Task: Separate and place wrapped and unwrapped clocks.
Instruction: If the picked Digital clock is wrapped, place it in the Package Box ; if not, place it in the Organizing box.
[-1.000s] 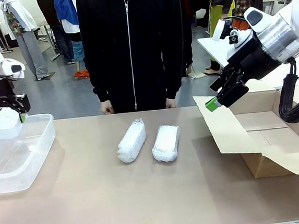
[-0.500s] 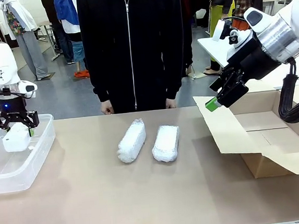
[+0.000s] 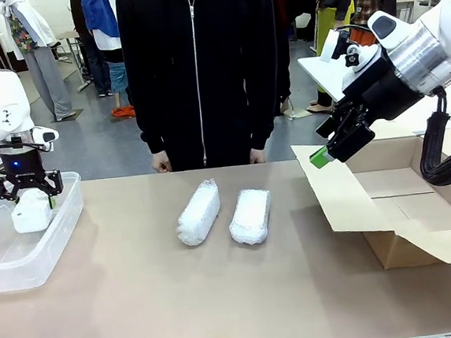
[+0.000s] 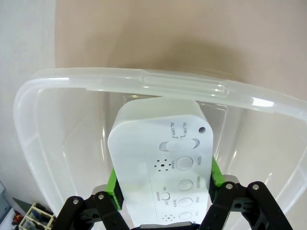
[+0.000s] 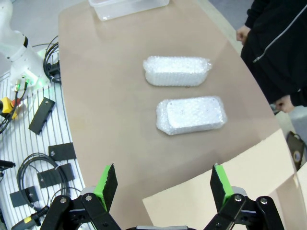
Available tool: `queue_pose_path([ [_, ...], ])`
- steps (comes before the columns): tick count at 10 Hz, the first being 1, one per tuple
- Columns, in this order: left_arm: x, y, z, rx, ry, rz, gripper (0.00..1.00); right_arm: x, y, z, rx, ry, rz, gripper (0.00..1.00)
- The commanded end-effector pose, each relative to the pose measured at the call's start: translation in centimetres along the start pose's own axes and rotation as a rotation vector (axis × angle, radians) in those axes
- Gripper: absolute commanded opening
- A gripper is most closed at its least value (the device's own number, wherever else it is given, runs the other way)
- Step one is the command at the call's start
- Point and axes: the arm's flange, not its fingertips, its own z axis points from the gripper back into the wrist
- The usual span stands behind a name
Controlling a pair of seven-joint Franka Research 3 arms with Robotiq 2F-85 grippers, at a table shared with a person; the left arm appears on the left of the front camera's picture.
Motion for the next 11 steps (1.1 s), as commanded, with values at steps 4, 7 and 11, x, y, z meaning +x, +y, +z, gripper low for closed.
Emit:
queue_pose_path([
  [4,0.2,0.0,0.6,0.018,0.016,0.013,1.00,0.0,0.0,-0.2,0.022,-0.013,-0.001,1.00],
  [7,-3.3,1.1,4.2,0.026,0.000,0.062,1.00,0.0,0.0,-0.2,0.022,-0.013,-0.001,1.00],
  [11,-10.6,2.7,13.1,-0.064,-0.057,0.114,1.00,0.0,0.0,-0.2,0.022,-0.013,-0.001,1.00],
])
